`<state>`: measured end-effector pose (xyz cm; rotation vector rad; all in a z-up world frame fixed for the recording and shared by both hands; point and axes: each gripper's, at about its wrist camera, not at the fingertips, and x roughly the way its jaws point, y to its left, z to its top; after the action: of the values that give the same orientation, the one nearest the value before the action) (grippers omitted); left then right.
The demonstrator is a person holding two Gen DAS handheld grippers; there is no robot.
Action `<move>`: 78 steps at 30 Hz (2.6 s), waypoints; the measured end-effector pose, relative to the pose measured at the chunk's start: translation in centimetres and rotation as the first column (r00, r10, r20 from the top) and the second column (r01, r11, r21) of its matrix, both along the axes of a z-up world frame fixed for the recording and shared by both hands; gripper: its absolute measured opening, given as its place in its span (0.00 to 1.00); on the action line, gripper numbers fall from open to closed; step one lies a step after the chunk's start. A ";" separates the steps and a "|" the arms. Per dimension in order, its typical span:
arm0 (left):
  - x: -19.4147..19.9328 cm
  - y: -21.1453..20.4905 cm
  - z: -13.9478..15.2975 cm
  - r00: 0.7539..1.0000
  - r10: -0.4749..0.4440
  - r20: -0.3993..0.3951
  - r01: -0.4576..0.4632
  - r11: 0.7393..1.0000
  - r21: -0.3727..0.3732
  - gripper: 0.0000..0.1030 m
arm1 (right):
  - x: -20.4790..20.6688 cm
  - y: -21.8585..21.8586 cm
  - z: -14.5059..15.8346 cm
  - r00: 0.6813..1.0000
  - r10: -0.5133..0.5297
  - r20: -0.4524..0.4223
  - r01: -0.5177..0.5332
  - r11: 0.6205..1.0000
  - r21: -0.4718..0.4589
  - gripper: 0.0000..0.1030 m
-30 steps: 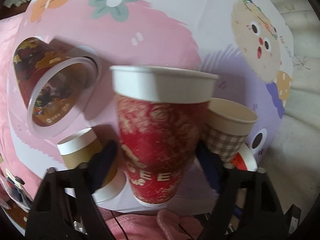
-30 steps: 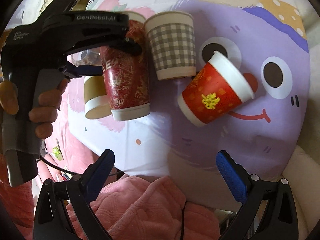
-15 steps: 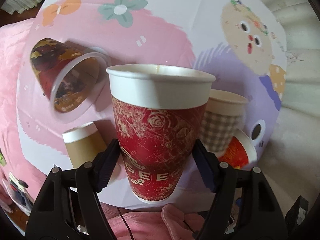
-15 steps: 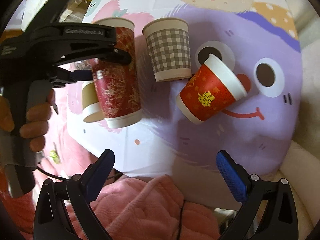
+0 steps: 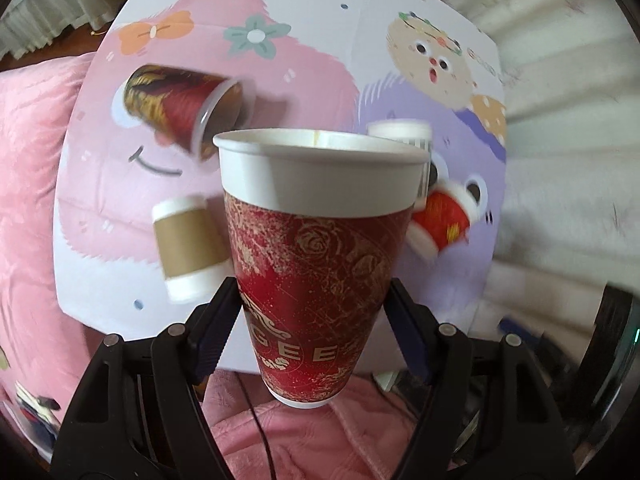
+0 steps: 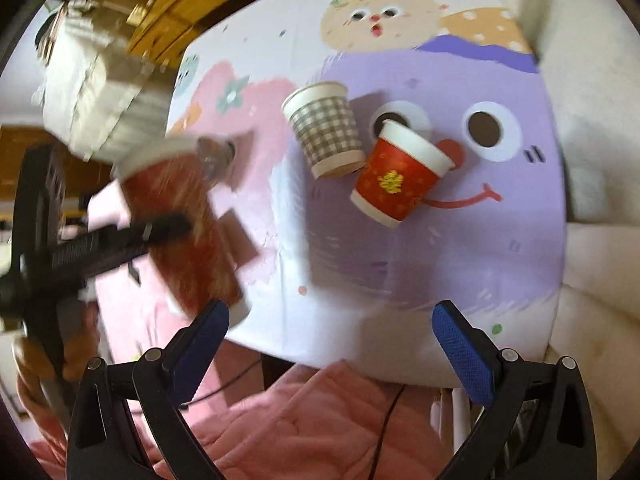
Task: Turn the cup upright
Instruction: 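Lift the tall red cup with the right gripper, then rotate the right tool to turn the red cup rim-up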
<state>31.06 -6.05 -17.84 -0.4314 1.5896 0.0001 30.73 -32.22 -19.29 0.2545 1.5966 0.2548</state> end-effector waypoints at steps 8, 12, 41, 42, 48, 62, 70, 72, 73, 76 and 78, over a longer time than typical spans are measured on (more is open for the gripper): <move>-6.9 2.0 -1.0 0.994 -0.100 -0.035 0.099 0.995 -0.021 0.68 | -5.4 0.8 0.9 0.989 -0.135 0.065 0.136 0.991 -0.017 1.00; -8.8 2.0 -3.2 0.990 -0.116 -0.078 0.113 0.993 -0.045 0.69 | -7.8 1.5 0.6 0.977 -0.198 0.073 0.198 0.980 0.009 1.00; -5.3 -3.2 -10.1 0.984 -0.094 -0.148 0.086 0.994 -0.061 0.71 | -6.4 -0.9 -2.5 0.995 -0.069 -0.068 0.075 0.993 0.089 1.00; -5.4 -3.6 -9.9 0.985 -0.091 -0.146 0.083 0.995 -0.059 0.73 | -5.9 -0.9 -2.2 0.996 -0.054 -0.065 0.060 0.993 0.099 1.00; -6.4 -3.4 -7.6 0.988 -0.056 -0.141 0.053 0.998 -0.022 0.75 | -3.6 -1.3 -0.7 1.000 0.011 -0.018 -0.009 0.991 0.134 1.00; -11.0 0.5 1.2 0.975 0.070 0.211 -0.095 0.989 0.111 0.76 | -3.3 0.3 -3.3 0.996 -0.071 -0.056 0.081 0.975 0.205 1.00; -13.8 3.5 2.5 0.906 0.003 0.423 -0.086 0.981 0.176 0.76 | -5.4 5.4 -4.5 0.987 -0.103 0.122 0.084 0.985 0.149 1.00; -14.0 4.5 2.4 0.897 -0.034 0.441 -0.055 0.980 0.189 0.76 | -6.2 6.6 -4.9 0.979 -0.115 0.170 0.091 0.985 0.143 1.00; -14.0 4.9 2.2 0.895 -0.046 0.444 -0.048 0.979 0.199 0.76 | -6.6 7.4 -5.0 0.973 -0.118 0.197 0.093 0.987 0.133 1.00; -14.2 6.1 2.0 0.874 -0.115 0.471 -0.011 0.967 0.256 0.76 | -7.5 9.7 -5.7 0.958 -0.104 0.268 0.083 0.993 0.087 0.99; -14.5 6.8 1.8 0.857 -0.152 0.492 0.009 0.960 0.280 0.76 | -7.8 11.2 -6.3 0.949 -0.083 0.303 0.073 0.996 0.043 0.96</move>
<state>16.56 0.72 -16.02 -0.1296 1.0578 0.0338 22.92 -21.05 -25.57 0.2876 1.2748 0.2456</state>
